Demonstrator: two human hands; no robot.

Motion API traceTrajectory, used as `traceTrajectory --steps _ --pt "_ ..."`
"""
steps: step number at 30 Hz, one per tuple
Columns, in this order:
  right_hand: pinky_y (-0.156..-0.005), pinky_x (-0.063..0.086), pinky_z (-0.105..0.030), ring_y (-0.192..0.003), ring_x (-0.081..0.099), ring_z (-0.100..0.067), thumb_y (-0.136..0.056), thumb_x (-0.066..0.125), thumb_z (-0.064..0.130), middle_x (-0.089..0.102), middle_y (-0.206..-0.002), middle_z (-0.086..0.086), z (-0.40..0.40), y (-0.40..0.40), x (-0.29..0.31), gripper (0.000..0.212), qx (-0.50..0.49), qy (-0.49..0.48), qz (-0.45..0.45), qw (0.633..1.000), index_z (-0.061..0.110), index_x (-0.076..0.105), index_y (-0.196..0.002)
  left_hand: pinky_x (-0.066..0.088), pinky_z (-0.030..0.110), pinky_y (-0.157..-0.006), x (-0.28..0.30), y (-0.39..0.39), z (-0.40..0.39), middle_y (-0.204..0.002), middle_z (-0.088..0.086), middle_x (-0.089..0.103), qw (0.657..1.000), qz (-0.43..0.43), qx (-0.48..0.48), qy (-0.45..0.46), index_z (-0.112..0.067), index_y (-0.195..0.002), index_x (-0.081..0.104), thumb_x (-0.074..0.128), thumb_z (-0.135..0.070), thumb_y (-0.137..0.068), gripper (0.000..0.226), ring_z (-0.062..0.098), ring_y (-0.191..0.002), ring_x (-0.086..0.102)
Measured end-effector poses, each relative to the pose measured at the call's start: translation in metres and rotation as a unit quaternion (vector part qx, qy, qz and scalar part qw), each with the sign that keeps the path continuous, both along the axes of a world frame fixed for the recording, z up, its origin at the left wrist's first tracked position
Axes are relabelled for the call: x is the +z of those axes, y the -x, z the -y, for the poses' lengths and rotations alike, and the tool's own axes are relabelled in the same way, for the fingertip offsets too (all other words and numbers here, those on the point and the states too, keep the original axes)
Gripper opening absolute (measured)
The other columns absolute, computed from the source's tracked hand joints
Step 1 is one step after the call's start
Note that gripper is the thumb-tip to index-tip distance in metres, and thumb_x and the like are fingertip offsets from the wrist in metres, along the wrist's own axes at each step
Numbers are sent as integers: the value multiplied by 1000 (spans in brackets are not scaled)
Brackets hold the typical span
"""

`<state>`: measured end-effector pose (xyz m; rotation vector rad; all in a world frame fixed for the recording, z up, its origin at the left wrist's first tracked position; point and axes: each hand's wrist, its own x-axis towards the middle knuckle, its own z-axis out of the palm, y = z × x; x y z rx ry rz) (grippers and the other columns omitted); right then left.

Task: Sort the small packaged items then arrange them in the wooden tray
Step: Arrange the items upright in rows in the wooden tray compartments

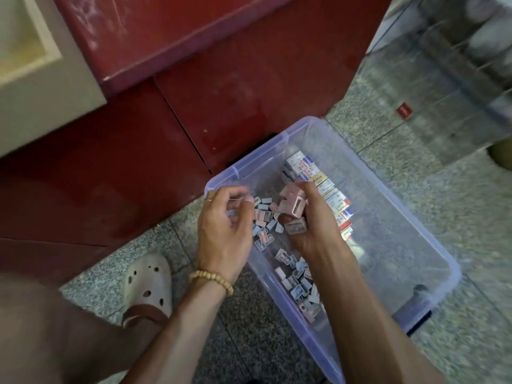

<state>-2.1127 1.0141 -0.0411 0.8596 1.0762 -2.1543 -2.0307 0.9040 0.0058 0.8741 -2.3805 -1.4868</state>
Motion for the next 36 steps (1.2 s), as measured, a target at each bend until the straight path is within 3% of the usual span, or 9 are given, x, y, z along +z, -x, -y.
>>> traceTrajectory --steps 6,8,12,16,19,24,26,29,36 --pt "-61 42 -37 -65 48 -26 -76 67 19 44 -75 -12 19 10 64 25 -29 10 -90 995 11 49 -92 49 14 -66 57 34 11 -100 -8 59 991 -40 -130 -17 -23 -92 69 67 -37 -83 17 0 -84 62" --pt "-51 43 -28 -58 46 -20 -84 60 10 43 -67 -7 26 13 88 12 -26 -6 -131 991 11 49 -81 50 19 -70 76 42 18 -93 -12 60 984 -34 -176 7 -27 -88 70 67 -46 -77 21 3 -86 61" --pt "-47 39 -25 -52 41 -16 -93 56 5 43 -59 -2 46 18 128 16 -32 -4 -201 979 12 49 -80 52 30 -76 116 47 33 -86 -7 66 981 -53 -186 24 -23 -85 72 75 -29 -81 8 8 -83 63" --pt "-61 39 -35 -63 47 -23 -85 64 16 49 -67 -7 69 15 151 10 -26 7 -219 975 12 55 -85 51 19 -64 152 40 53 -77 -2 73 979 -84 -171 -78 -17 -81 72 76 -18 -82 4 7 -71 66" --pt "-66 43 -42 -82 48 -35 -66 73 33 49 -98 -22 87 6 169 55 1 30 -203 979 4 54 -109 48 16 -59 170 30 71 -70 -3 71 973 -105 -134 -157 -16 -78 70 78 -10 -78 9 5 -65 65" --pt "-61 43 -38 -78 51 -34 -60 77 30 47 -97 -22 117 -15 200 65 33 80 -195 977 -1 52 -112 51 23 -58 196 0 105 -81 13 73 970 -140 -84 -182 -13 -78 67 84 -11 -66 20 17 -71 68" --pt "-59 41 -36 -70 54 -31 -65 76 29 51 -85 -19 129 -23 217 53 49 81 -211 973 -2 55 -103 50 22 -55 206 -13 120 -76 11 72 971 -151 -67 -173 -12 -78 65 83 -4 -70 21 16 -67 66" --pt "-39 38 -24 -48 50 -14 -91 59 19 50 -63 -5 144 -31 234 15 64 101 -222 968 10 53 -81 50 22 -55 221 -34 147 -68 -3 68 975 -171 -39 -137 -16 -77 63 83 -2 -70 25 7 -58 60" --pt "-36 29 -20 -41 43 -13 -95 53 20 47 -63 -4 197 -54 270 17 148 84 -244 955 10 51 -82 45 28 -64 234 -91 241 -73 -6 61 988 -130 33 75 -34 -86 67 85 -20 -71 27 11 -57 52"
